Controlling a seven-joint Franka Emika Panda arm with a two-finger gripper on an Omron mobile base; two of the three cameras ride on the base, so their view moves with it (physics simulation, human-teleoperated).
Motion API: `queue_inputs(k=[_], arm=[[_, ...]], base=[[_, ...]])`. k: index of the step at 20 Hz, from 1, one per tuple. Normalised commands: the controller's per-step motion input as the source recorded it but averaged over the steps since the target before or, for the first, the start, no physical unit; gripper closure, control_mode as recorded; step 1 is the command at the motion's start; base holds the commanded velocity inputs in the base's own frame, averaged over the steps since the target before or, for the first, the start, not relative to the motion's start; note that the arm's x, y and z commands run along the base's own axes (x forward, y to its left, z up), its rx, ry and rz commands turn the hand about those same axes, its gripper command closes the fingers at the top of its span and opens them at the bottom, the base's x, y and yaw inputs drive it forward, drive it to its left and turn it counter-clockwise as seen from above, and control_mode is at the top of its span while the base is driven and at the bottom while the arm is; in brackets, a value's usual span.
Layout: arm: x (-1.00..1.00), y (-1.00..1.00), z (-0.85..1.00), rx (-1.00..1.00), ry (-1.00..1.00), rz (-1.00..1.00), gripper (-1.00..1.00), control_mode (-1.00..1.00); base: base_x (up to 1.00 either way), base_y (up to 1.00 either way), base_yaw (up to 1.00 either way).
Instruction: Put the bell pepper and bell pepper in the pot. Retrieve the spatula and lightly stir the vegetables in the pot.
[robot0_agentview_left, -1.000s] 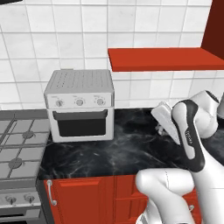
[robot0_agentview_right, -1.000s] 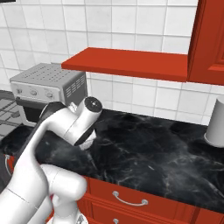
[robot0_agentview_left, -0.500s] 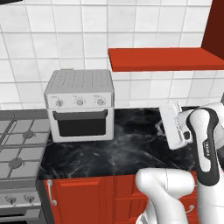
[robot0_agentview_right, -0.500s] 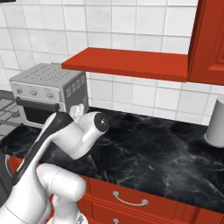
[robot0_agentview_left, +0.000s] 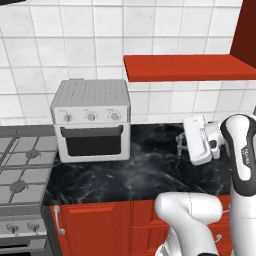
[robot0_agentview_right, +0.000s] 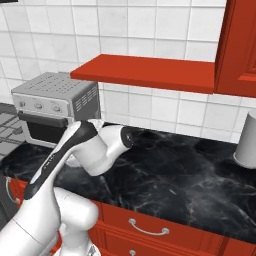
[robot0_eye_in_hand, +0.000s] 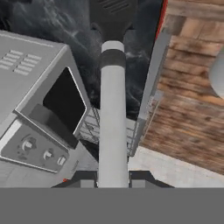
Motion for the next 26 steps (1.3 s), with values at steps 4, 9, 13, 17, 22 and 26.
queue_inputs(k=[4,9,13,17,22,26], arm=[[0.0,0.03,0.03,0.49,0.13,-0.06,1.0,-1.0],[0.06,0.16,0.0,0.4,0.05,-0.12,1.0,-1.0],[0.09,0.13,0.03,0.18,0.08,-0.11,1.0,-1.0],[0.03,0.17,0.0,-0.05,0.0,-0.11,1.0,-1.0],[0.02,0.14,-0.03,-0.26,-0.01,-0.17,1.0,-1.0],[0.14,0.16,-0.07,-0.29,0.0,-0.17,1.0,-1.0]], base=[[0.0,0.0,0.0],[0.0,0.0,0.0],[0.0,0.0,0.0],[0.0,0.0,0.0],[0.0,0.0,0.0],[0.0,0.0,0.0]])
